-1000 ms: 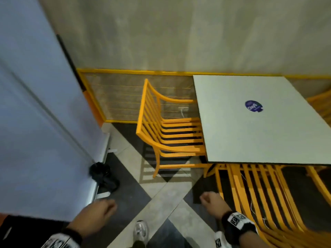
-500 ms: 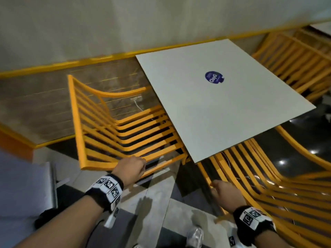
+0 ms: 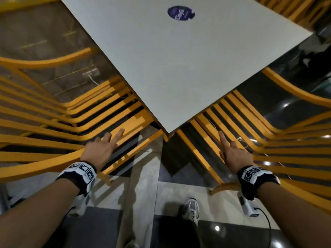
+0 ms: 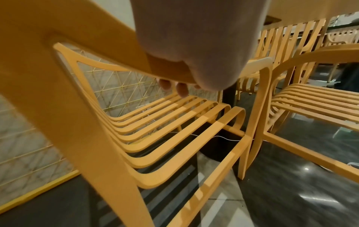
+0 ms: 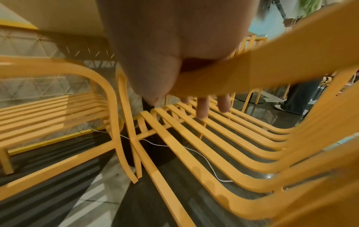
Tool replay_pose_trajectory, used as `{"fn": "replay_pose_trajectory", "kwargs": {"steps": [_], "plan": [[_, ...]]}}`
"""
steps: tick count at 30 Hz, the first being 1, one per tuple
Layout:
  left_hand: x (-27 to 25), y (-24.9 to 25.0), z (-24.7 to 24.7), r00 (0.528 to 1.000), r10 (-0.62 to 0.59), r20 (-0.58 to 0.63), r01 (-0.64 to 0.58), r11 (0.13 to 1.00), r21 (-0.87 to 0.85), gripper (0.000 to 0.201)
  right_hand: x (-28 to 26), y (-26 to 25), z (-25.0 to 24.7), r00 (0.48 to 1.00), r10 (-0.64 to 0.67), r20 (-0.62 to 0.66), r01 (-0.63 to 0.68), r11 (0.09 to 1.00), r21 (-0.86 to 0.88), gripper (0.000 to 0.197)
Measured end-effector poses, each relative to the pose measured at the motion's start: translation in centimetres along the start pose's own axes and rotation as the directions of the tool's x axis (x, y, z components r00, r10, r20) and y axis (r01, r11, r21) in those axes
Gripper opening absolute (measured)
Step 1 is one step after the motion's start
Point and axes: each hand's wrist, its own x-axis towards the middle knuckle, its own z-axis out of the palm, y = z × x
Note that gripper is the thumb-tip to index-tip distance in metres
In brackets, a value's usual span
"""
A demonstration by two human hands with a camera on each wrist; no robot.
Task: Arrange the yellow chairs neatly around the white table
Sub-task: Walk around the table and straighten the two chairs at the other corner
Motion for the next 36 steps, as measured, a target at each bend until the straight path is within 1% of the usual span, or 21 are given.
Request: {"fn": "replay_pose_trajectory", "kwargs": {"steps": [2,5,8,11,17,22,36], "plan": [[0.3,0.1,-0.4,1.000,0.022,0.013,-0.023,0.999,0.037,0.074,0.1,0.4,1.0,0.998,-0.031,-0.063,0.029,0.999,-0.045,0.073],[0.3,0.0,-0.7,1.000,0.013,0.002,-0.013,1.000,0.009,0.076,0.4,0.5,1.4,0.989,-0.058,-0.135,0.052,0.998,-0.048,0.065],[0.4,-0.2,-0.4,1.000,0.000,-0.027,-0.001,1.000,-0.027,0.079,0.5,0.6,1.3,0.989,-0.071,-0.131,0.069,0.997,-0.020,0.063],[0.6,-0.1,-0.6,0.999,0.012,-0.031,-0.012,1.000,-0.005,0.078,0.6,0.8,1.3,0.990,-0.066,-0.123,0.066,0.998,-0.001,0.066],[0.9,-0.7,-0.8,1.000,-0.004,-0.028,0.005,1.000,0.029,0.078,0.8,1.1,1.2,0.989,-0.083,-0.123,0.081,0.997,-0.017,0.064],[1.9,-1.9,-0.8,0.999,-0.020,-0.024,0.021,0.999,0.033,0.089,0.9,1.2,1.5,0.986,-0.095,-0.137,0.091,0.995,-0.029,0.063],[2.4,-2.1,-1.2,1.000,0.023,-0.015,-0.022,0.998,0.060,0.077,1.1,1.5,1.6,0.985,-0.109,-0.136,0.106,0.994,-0.024,0.061]]}}
